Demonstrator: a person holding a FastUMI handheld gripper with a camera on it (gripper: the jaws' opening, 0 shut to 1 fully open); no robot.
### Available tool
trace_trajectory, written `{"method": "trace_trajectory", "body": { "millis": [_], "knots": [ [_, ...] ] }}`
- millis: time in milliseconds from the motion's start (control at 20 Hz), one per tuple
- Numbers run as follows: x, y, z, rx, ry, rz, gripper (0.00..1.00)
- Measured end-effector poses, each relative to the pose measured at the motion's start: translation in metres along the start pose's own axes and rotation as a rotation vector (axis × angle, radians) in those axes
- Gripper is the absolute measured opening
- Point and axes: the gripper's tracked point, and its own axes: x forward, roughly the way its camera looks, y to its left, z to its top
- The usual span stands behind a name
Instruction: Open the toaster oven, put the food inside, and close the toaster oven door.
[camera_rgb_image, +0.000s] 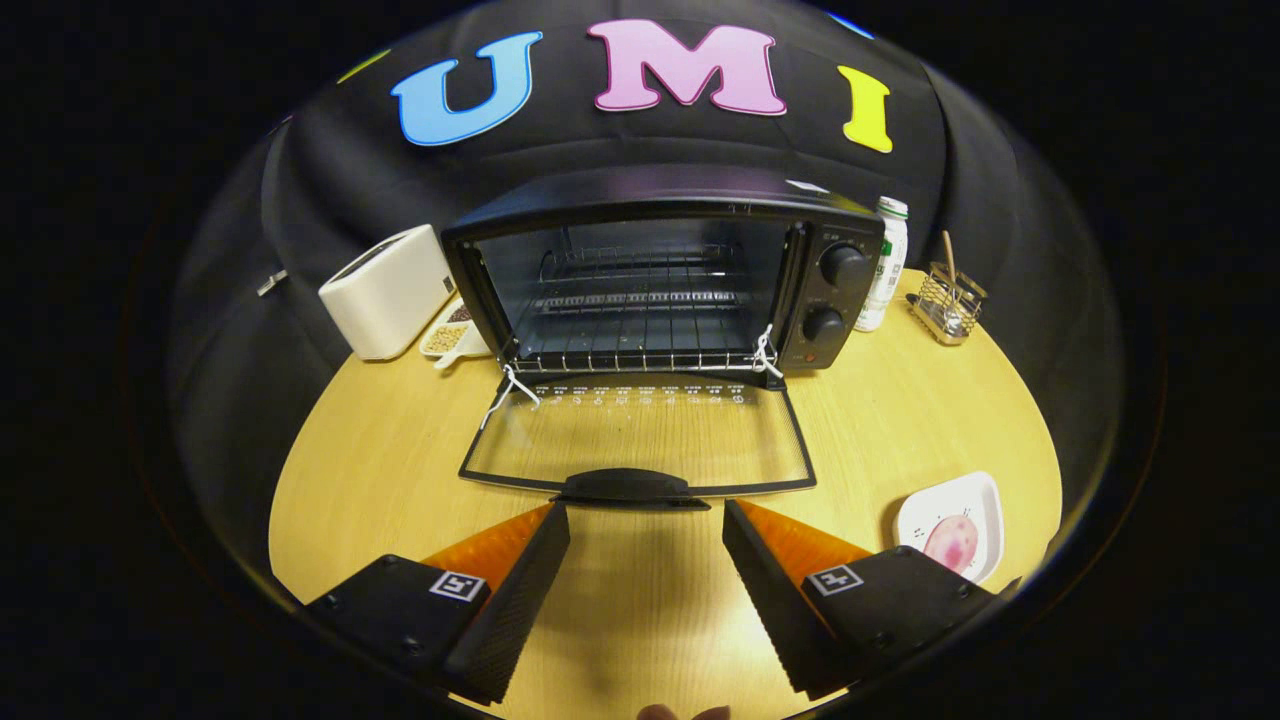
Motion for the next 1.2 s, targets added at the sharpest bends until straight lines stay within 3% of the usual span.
{"method": "trace_trajectory", "body": {
  "millis": [300,650,1000,1200],
  "knots": [
    [-0.056,-0.051,0.007,0.031,0.083,0.093,1.0],
    [-0.089,-0.169,-0.018,0.074,0.26,0.055,0.99],
    [-0.074,-0.289,-0.033,0.095,0.412,-0.007,0.99],
    [-0.047,-0.327,-0.054,0.143,0.541,-0.008,0.99]
  ]
}}
